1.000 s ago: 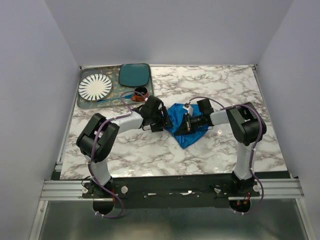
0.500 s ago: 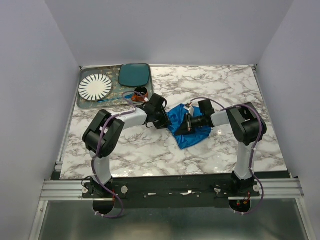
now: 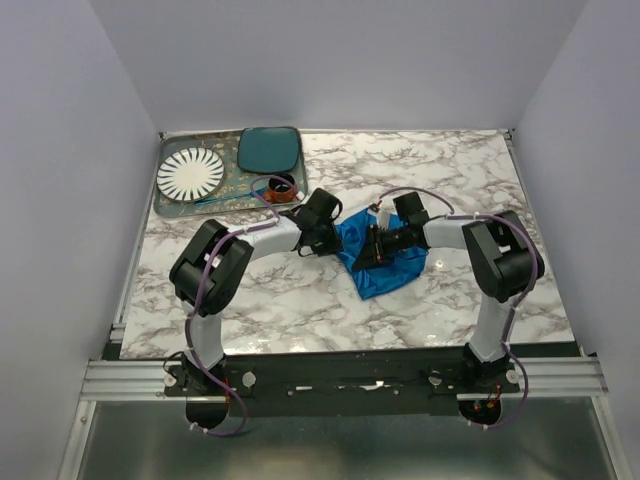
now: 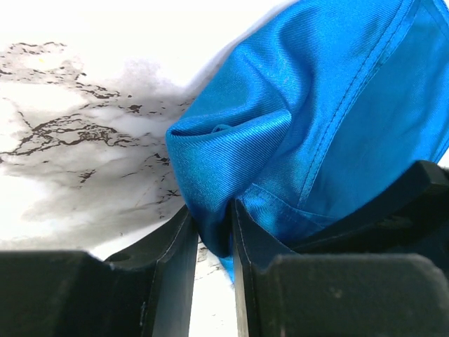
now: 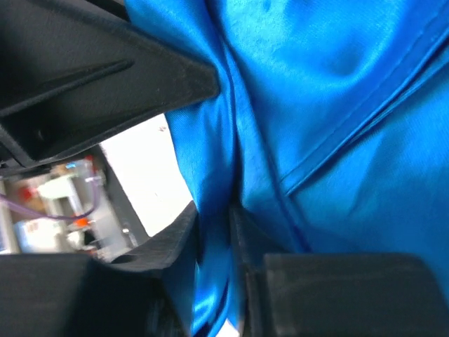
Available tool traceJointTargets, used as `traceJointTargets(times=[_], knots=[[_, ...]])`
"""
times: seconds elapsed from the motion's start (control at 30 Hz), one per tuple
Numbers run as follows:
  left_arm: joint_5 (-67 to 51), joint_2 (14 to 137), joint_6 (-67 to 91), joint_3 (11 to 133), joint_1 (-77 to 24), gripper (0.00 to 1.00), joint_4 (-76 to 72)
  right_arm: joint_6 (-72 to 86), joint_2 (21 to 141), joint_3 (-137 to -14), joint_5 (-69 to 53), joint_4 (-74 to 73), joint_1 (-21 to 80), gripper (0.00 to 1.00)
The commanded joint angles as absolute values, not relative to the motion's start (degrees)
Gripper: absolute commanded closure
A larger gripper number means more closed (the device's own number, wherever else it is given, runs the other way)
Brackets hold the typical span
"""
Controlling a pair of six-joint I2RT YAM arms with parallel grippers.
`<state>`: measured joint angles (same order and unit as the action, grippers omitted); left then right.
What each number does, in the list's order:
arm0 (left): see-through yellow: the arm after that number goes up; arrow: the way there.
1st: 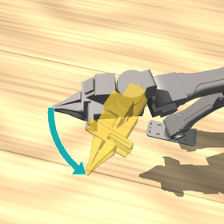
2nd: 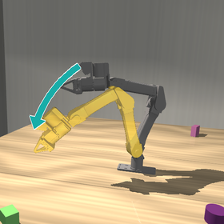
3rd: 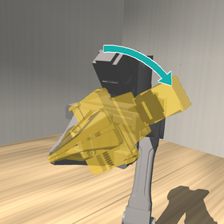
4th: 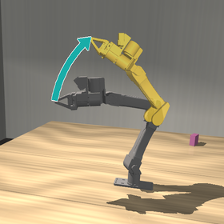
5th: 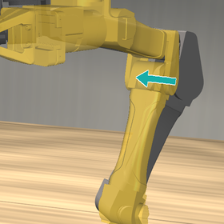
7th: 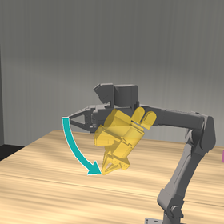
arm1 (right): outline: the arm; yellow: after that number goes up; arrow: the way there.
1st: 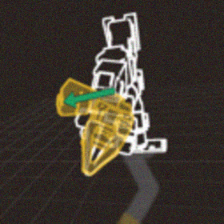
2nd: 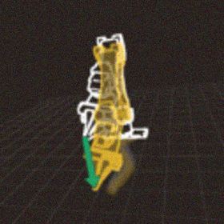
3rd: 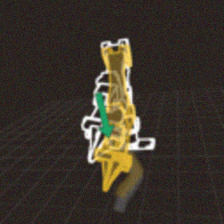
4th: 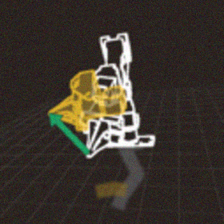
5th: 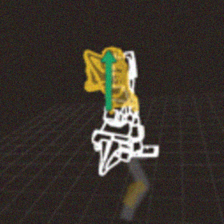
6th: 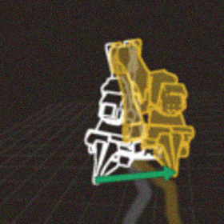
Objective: Fold the napkin, place the utensils inside, and roll it up
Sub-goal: Roll the napkin with the utensil
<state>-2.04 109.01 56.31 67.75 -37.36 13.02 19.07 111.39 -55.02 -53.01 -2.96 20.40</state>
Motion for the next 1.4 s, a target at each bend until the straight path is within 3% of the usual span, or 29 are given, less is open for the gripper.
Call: traceJointTargets(times=[0.0,0.33,0.4,0.43,0.63,0.73,0.77,0.87,0.97,1.1,1.17,1.27,1.37], knots=[[1.7,110.8,54.1,68.0,-37.7,0.69,15.2,14.0,104.4,-59.0,-38.1,-18.1,24.2,0.63],[0.9,110.0,53.9,69.1,-37.8,0.67,16.2,15.1,95.8,-63.7,-5.4,-28.7,35.2,0.48],[0.4,110.1,53.9,69.2,-37.8,0.67,16.3,16.7,94.9,-63.5,-0.4,-28.7,38.8,0.00],[0.4,110.0,54.1,69.2,-37.8,0.67,16.2,17.3,94.7,-63.4,5.4,-28.4,40.0,0.00],[0.2,110.0,54.1,68.8,-37.8,0.67,16.1,19.8,93.8,-61.9,13.0,-23.6,48.2,0.04],[0.3,109.7,54.0,68.6,-37.8,0.67,16.0,18.8,93.6,-62.2,18.3,-23.5,50.4,0.12],[0.3,109.6,54.0,68.6,-37.9,0.67,16.1,18.6,93.5,-62.3,18.5,-23.5,50.6,0.21],[0.1,109.7,54.2,68.6,-37.8,0.67,15.9,17.8,94.9,-62.7,18.6,-23.3,51.8,0.34],[0.0,109.9,54.8,68.4,-37.8,0.68,15.5,17.6,96.6,-62.7,19.9,-22.2,53.8,0.41],[0.0,109.8,54.8,68.1,-37.7,0.67,15.0,17.7,98.8,-62.3,20.0,-20.3,54.6,0.44],[0.0,109.7,54.8,68.1,-37.7,0.67,15.1,17.0,99.8,-62.2,19.7,-19.3,54.7,0.36],[-1.5,109.6,54.8,67.9,-37.6,0.69,14.9,17.1,101.6,-61.9,18.9,-17.9,54.9,0.33],[-1.8,109.5,55.1,67.5,-37.7,0.69,14.5,17.8,102.1,-61.0,18.2,-16.5,54.9,0.37]])
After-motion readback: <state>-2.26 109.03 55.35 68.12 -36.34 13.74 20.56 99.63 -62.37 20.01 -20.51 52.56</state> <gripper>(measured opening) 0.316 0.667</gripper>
